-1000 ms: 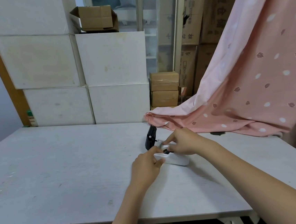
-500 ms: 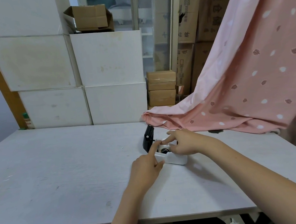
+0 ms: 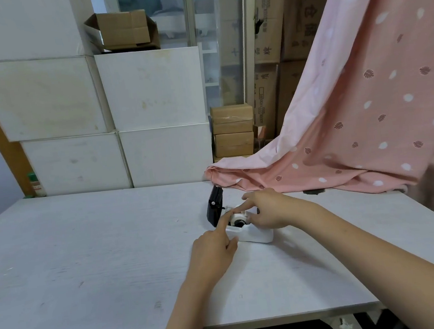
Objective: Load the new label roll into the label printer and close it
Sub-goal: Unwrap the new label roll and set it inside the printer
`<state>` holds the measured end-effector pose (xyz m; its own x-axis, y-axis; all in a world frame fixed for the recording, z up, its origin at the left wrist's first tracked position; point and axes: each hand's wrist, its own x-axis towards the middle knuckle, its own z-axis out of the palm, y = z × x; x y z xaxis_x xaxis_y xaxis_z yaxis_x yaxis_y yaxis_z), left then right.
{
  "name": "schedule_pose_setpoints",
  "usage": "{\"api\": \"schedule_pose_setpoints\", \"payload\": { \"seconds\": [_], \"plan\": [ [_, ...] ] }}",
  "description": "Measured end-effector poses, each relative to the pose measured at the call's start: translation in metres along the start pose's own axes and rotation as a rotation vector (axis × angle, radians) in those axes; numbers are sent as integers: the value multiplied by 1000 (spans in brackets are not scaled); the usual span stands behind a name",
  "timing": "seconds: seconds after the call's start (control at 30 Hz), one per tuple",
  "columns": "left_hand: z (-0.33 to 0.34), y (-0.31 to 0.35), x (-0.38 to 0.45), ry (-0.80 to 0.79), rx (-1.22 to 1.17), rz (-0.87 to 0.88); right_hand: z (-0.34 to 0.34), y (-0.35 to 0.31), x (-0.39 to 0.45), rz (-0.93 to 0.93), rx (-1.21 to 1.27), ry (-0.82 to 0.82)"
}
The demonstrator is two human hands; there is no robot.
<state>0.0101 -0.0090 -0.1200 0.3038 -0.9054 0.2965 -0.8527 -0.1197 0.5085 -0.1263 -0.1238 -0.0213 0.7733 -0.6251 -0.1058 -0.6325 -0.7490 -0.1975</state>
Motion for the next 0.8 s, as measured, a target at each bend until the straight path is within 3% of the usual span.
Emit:
{"api": "schedule_pose_setpoints", "payload": {
  "seconds": [0.3, 0.53, 0.8],
  "plan": [
    [0, -1, 0, 6, 10, -5, -4, 2, -6, -11, 130, -7],
    [2, -2, 1, 13, 7, -7, -3, 14, -1, 179, 292, 184],
    [1, -3, 2, 12, 20, 0, -6, 8, 8, 219, 341, 126]
  ]
}}
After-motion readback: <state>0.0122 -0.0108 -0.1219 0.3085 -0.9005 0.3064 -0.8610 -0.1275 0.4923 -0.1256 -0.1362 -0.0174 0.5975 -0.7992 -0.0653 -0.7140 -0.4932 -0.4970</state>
